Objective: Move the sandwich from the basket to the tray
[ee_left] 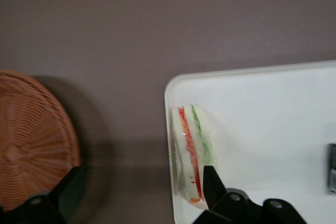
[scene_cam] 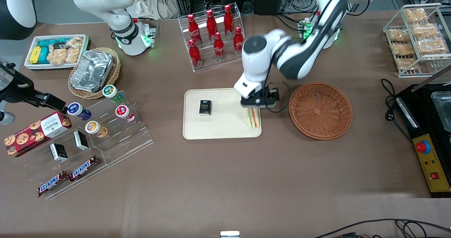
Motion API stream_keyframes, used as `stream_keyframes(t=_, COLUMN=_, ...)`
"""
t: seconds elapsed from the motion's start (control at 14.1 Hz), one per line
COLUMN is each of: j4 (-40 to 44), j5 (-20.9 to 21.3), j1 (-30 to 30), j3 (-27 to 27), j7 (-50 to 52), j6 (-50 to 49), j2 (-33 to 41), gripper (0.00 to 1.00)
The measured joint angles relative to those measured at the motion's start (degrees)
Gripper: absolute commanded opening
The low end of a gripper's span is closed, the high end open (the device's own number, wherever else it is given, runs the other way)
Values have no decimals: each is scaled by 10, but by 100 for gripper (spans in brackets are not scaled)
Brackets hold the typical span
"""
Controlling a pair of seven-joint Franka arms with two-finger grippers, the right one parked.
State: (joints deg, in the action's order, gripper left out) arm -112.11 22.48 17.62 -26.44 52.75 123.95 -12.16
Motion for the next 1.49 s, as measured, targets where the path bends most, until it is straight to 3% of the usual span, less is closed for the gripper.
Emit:
stream_keyframes(t=0.71, j4=-1, j5=-99, j1=-130, j3=19, j7=-221, j6=-120, j2=154, gripper=100)
stream_keyframes(t=0.99, j4=-2, j5=-205, j1=-122, j3=152, j7=-399, j6=-165, j2=210, gripper=100)
stream_keyframes(t=1.21, j4=-3, j5=-221, j1=-123, j3=199, j7=-445, j6=-179, j2=236, gripper=100)
stream_keyframes(t=1.49, j4=10, j5=-221, j1=-120, j3=202, j7=-445, j6=-178, j2=240, gripper=100)
